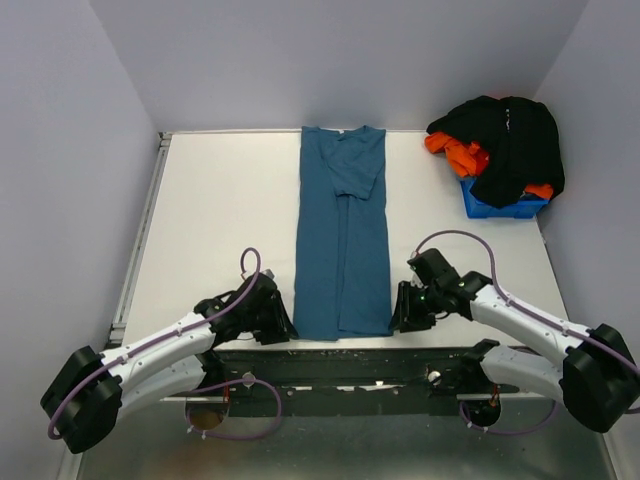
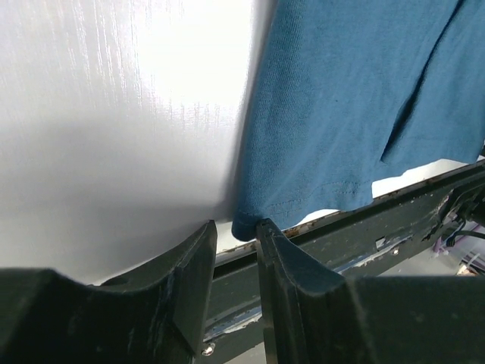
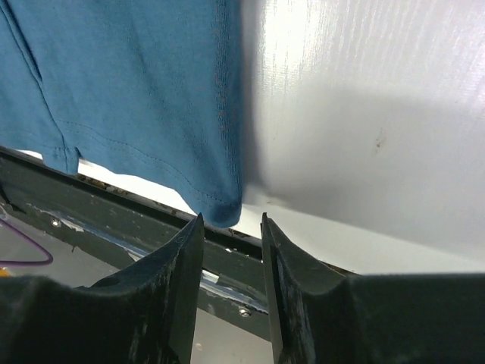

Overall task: Fold and stack the t-shirts
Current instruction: Grab the bottom of the folded rectangular tshirt with both arms

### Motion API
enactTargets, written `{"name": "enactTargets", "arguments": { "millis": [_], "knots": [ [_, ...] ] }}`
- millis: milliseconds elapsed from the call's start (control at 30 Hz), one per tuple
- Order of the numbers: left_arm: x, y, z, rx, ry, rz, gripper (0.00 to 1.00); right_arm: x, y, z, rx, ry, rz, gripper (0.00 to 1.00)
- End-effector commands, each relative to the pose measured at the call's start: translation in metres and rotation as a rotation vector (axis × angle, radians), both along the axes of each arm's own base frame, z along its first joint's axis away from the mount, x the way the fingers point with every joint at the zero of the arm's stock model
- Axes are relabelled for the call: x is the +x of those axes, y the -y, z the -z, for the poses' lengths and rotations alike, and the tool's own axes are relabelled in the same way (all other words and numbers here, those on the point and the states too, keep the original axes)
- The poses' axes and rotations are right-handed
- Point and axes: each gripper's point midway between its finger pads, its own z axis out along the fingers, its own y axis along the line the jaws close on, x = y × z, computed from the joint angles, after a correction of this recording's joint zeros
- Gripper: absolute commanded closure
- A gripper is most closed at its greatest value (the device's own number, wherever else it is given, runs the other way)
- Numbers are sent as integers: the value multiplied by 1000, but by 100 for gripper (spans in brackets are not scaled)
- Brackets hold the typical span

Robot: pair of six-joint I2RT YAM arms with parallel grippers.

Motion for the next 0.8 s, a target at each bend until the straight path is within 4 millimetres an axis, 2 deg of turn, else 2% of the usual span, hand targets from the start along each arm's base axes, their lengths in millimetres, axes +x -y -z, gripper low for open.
{"name": "enactTargets", "arguments": {
  "millis": [0,200,367,433,533,700,767],
  "knots": [
    [-11,-21,18,106,-39,-10,55,-3,-8,4,40,-12,-32,57],
    [-7,-17,16,110,-34,4,55,-7,-9,17,34,-51,-33,64],
    [-5,-12,11,75,-19,6,58,-10,-5,17,8,-66,-31,89],
    [-3,-12,10,69,-13,2,63,-12,-3,17,0,-71,-32,91],
    [-2,-10,9,61,-6,4,75,-14,-5,15,13,-76,-42,99],
    [-3,-9,9,62,-9,14,80,-15,-3,12,3,-82,-46,99],
    [-3,-9,9,61,-8,16,85,-16,-1,11,-2,-80,-51,99]
  ]
}}
